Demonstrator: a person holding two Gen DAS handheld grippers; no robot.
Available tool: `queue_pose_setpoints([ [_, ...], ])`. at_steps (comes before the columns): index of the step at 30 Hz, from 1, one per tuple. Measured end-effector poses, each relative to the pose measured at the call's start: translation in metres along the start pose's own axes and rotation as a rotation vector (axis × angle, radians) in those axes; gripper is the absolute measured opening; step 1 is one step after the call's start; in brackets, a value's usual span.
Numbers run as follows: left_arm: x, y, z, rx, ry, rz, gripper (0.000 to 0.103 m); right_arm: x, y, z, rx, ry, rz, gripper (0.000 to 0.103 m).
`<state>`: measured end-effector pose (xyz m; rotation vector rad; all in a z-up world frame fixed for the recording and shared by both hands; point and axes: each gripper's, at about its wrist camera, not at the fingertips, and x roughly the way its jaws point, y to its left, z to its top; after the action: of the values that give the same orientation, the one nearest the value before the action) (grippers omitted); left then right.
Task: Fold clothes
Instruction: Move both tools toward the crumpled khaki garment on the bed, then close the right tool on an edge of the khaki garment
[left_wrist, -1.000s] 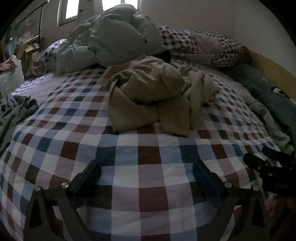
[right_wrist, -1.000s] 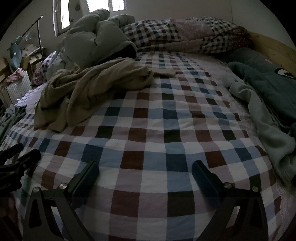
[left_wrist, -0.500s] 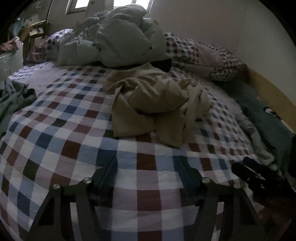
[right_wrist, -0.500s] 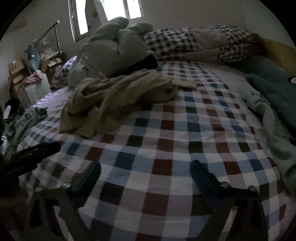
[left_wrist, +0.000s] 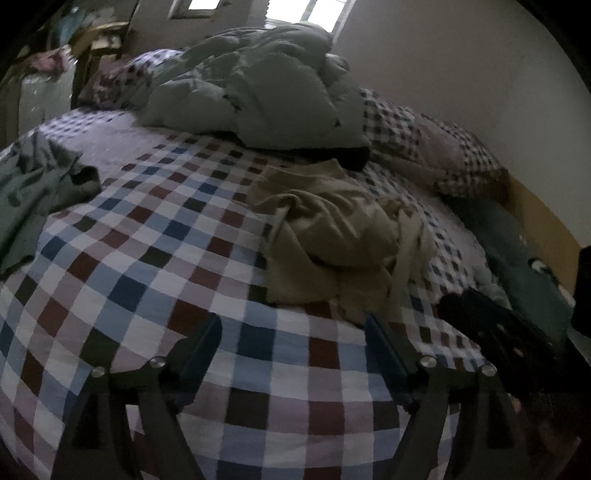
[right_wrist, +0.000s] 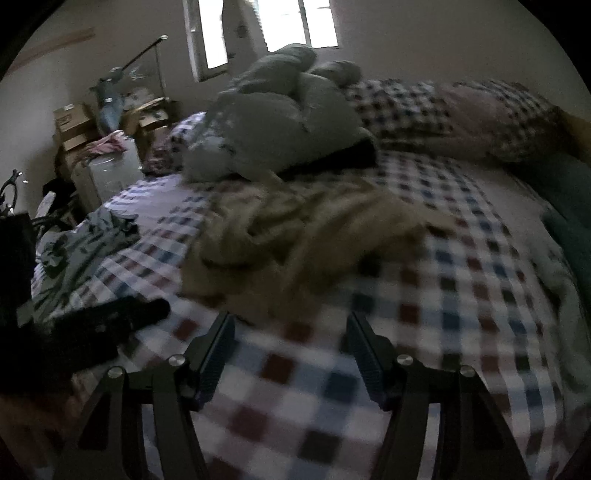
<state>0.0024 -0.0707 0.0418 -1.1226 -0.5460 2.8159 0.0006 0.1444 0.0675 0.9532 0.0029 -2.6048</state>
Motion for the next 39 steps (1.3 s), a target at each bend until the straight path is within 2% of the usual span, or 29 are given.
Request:
queue_pose_setpoints([
  [5, 0.002, 0.013, 0.003, -0.080, 0.031, -0.015, 0.084, 0.026, 0.015, 0.023, -0.009, -0.004, 0.042, 0.065],
  [9, 0.004, 0.016, 0.003, -0.108, 0.050, -0.048, 0.087, 0.044, 0.024, 0.035, -0.009, -0.009, 0.040, 0.051],
  [14, 0.001, 0.019, 0.004, -0.122, 0.048, -0.063, 0.091, 0.064, 0.032, 0.049, -0.033, -0.004, 0.022, 0.044],
  [16, 0.000, 0.020, 0.005, -0.135, 0.047, -0.073, 0.091, 0.071, 0.033, 0.053, -0.042, 0.008, 0.013, 0.034],
  [19, -0.002, 0.021, 0.006, -0.147, 0.043, -0.097, 0.092, 0.079, 0.035, 0.054, -0.056, 0.027, -0.003, 0.023],
  [23, -0.006, 0.020, 0.010, -0.145, 0.027, -0.142, 0.092, 0.082, 0.036, 0.053, -0.066, 0.039, -0.003, 0.017],
  [25, -0.009, 0.020, 0.012, -0.143, 0.017, -0.168, 0.092, 0.081, 0.036, 0.052, -0.074, 0.038, -0.001, 0.009],
  [31, -0.008, 0.019, 0.015, -0.155, 0.038, -0.229, 0.092, 0.064, 0.041, 0.041, -0.089, 0.022, 0.023, 0.004],
  [39, -0.013, 0.006, 0.013, -0.105, 0.028, -0.316, 0.092, 0.038, 0.052, 0.008, -0.087, 0.017, 0.075, 0.003],
])
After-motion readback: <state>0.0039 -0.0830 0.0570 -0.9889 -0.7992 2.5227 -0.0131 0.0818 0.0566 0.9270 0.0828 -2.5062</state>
